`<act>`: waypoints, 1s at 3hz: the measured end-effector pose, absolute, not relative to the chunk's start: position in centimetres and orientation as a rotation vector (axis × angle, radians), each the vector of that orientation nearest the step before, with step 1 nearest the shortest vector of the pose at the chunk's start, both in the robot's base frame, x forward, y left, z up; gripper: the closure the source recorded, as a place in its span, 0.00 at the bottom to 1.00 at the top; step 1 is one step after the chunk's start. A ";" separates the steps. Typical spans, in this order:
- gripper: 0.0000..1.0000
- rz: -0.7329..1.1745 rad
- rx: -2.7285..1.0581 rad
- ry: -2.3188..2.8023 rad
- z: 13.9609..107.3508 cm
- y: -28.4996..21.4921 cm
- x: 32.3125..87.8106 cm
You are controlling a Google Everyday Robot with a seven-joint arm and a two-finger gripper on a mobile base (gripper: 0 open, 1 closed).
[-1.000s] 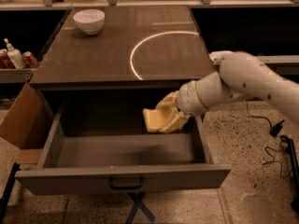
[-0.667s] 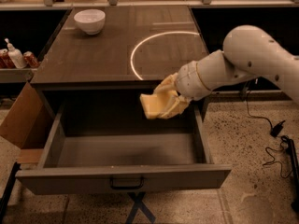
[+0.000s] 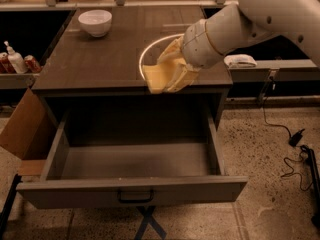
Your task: Pick sponge from top drawer and place on counter
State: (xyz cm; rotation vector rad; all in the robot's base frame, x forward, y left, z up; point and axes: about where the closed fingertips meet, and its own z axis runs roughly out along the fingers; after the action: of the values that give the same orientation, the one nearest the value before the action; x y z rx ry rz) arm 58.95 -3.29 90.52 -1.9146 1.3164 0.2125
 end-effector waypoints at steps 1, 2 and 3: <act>1.00 0.183 -1.828 1.325 91.7 -2.9 63.6; 1.00 0.231 -1.748 1.345 91.5 -2.9 66.9; 0.81 0.287 -1.678 1.381 90.5 -2.4 70.6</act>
Offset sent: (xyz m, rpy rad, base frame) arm 0.1244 -0.0022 0.0091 0.2168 0.0122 -0.1430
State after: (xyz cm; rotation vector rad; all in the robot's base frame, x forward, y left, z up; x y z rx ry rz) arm 70.61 -2.44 90.53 -1.6778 1.3805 0.2868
